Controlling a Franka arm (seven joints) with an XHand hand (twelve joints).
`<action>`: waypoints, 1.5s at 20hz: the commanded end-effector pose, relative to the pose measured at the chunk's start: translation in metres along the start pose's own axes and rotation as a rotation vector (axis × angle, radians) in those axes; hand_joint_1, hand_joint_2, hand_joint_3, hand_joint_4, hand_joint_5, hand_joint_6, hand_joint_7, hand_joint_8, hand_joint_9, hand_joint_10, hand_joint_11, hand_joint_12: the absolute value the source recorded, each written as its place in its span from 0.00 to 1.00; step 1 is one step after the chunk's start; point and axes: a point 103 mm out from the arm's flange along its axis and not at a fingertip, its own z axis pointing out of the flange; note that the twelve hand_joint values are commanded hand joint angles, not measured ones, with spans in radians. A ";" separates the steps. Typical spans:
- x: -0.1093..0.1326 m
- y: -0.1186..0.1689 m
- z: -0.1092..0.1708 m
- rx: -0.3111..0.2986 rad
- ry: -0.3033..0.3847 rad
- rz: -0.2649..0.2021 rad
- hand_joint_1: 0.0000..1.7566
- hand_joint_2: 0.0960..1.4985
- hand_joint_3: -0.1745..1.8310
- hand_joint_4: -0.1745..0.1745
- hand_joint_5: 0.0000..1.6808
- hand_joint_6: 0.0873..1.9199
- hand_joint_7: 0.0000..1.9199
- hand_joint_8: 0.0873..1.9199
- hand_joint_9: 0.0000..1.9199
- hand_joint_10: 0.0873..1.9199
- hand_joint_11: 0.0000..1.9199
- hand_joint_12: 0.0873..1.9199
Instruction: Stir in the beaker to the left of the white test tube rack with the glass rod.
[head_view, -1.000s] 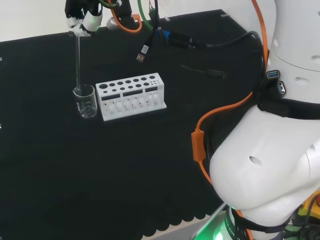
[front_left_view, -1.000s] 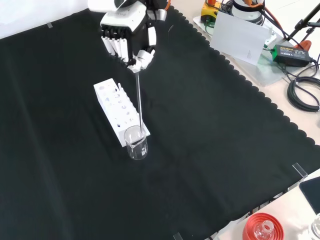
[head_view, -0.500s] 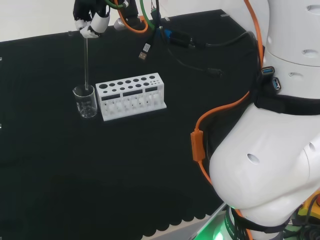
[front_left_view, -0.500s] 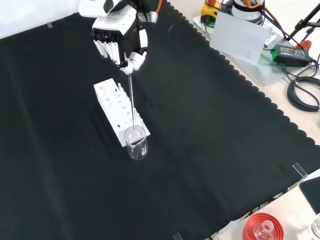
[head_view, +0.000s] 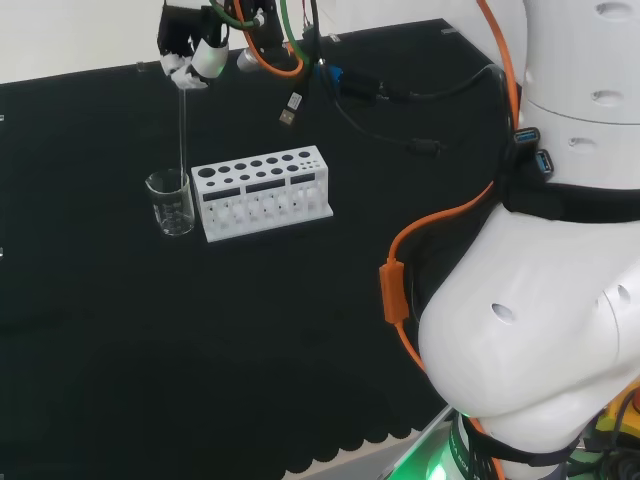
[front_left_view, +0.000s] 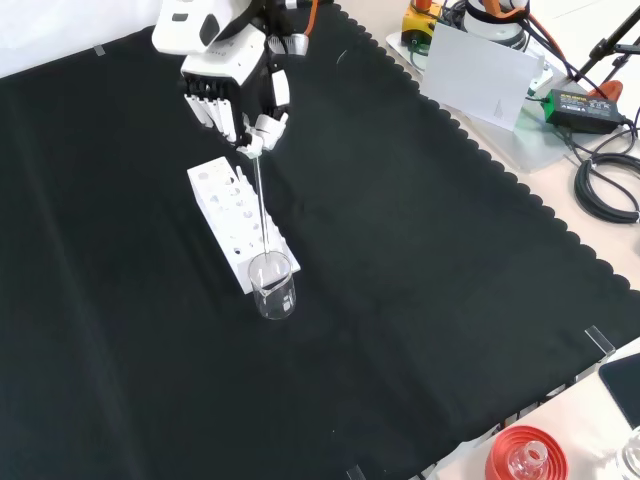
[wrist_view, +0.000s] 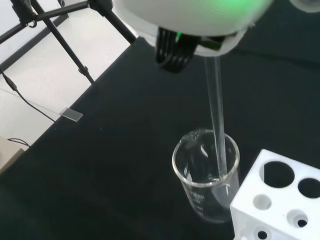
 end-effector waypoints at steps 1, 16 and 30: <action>-0.002 0.005 0.014 0.023 0.009 -0.010 0.76 0.35 0.48 0.00 0.70 0.34 0.73 0.32 0.88 0.21 0.80 0.35; 0.007 0.032 0.044 0.075 0.037 -0.034 0.76 0.35 0.48 0.00 0.70 0.34 0.74 0.32 0.88 0.21 0.80 0.35; 0.019 0.056 0.033 0.079 0.031 -0.067 0.76 0.35 0.48 0.00 0.70 0.34 0.74 0.32 0.88 0.21 0.80 0.36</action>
